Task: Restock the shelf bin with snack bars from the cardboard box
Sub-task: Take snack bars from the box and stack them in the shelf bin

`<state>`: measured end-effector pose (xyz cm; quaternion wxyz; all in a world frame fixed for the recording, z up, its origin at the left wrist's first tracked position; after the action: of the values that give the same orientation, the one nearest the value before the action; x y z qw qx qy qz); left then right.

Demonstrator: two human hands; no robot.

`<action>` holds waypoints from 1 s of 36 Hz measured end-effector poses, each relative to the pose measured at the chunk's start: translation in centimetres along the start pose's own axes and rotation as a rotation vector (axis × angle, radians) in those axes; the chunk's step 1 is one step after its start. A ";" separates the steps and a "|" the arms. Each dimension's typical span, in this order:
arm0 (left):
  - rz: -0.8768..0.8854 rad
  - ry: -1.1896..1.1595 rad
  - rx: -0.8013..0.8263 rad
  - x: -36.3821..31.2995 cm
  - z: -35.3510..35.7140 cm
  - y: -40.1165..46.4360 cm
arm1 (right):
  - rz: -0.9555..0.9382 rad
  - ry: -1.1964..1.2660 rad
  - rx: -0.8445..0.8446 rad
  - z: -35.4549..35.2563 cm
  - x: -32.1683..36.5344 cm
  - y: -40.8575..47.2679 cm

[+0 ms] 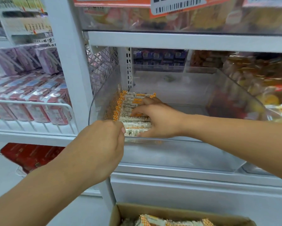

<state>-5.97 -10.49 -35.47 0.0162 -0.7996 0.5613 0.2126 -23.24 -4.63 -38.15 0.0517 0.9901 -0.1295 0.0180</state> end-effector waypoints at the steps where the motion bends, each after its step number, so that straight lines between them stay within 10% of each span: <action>1: -0.004 0.001 -0.002 0.0 0.0 0.0 | -0.015 -0.015 -0.015 -0.1 0.2 0.0; 36: -0.028 0.006 -0.001 -0.2 0.0 0.0 | -0.033 0.210 -0.186 -2.2 0.3 0.3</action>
<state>-6.07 -10.29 -35.40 0.0169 -0.8082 0.5500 0.2101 -23.03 -4.77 -35.92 0.1569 0.9756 -0.1083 0.1086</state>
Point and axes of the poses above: each hand's wrist, its own y-axis towards the middle knuckle, its own z-axis out of the palm, x = y × z, the point moved 5 cm from there along y, towards the middle knuckle, and after that the axes turned 4 degrees about -y, right-handed, at the moved point
